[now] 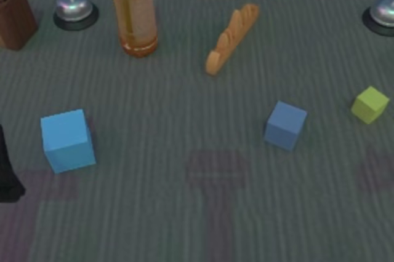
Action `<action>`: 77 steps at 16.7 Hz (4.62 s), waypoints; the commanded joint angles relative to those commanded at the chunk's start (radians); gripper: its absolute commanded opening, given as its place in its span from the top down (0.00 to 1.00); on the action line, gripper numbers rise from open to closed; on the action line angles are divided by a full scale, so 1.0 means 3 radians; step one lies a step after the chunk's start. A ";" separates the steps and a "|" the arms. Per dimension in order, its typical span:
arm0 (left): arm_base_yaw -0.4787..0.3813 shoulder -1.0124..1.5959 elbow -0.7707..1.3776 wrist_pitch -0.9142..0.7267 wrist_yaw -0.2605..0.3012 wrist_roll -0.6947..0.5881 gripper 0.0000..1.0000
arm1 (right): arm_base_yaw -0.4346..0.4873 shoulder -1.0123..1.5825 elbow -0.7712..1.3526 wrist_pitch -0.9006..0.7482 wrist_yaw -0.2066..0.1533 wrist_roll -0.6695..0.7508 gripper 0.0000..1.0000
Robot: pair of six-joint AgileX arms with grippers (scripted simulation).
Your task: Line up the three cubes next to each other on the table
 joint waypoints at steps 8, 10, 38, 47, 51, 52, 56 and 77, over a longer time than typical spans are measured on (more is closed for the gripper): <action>0.0000 0.0000 0.0000 0.0000 0.0000 0.0000 0.00 | 0.0083 0.2703 0.2223 -0.1455 0.0021 -0.0701 0.00; 0.0000 0.0000 0.0000 0.0000 0.0000 0.0000 0.00 | 0.0110 0.3496 0.2817 -0.1862 0.0024 -0.0895 0.00; 0.0000 0.0000 0.0000 0.0000 0.0000 0.0000 0.00 | 0.0242 0.6978 0.4908 -0.2655 0.0024 -0.1748 0.00; 0.0000 0.0000 0.0000 0.0000 0.0000 0.0000 0.00 | 0.0243 0.7014 0.4852 -0.2583 0.0024 -0.1748 0.30; 0.0000 0.0000 0.0000 0.0000 0.0000 0.0000 0.00 | 0.0243 0.7014 0.4852 -0.2583 0.0024 -0.1748 0.60; 0.0000 0.0000 0.0000 0.0000 0.0000 0.0000 0.00 | 0.0243 0.7014 0.4852 -0.2583 0.0024 -0.1748 0.68; 0.0000 0.0000 0.0000 0.0000 0.0000 0.0000 0.00 | 0.0243 0.7014 0.4852 -0.2583 0.0024 -0.1748 0.98; 0.0000 0.0000 0.0000 0.0000 0.0000 0.0000 0.00 | 0.0272 0.6648 0.5416 -0.3442 -0.0026 -0.1712 1.00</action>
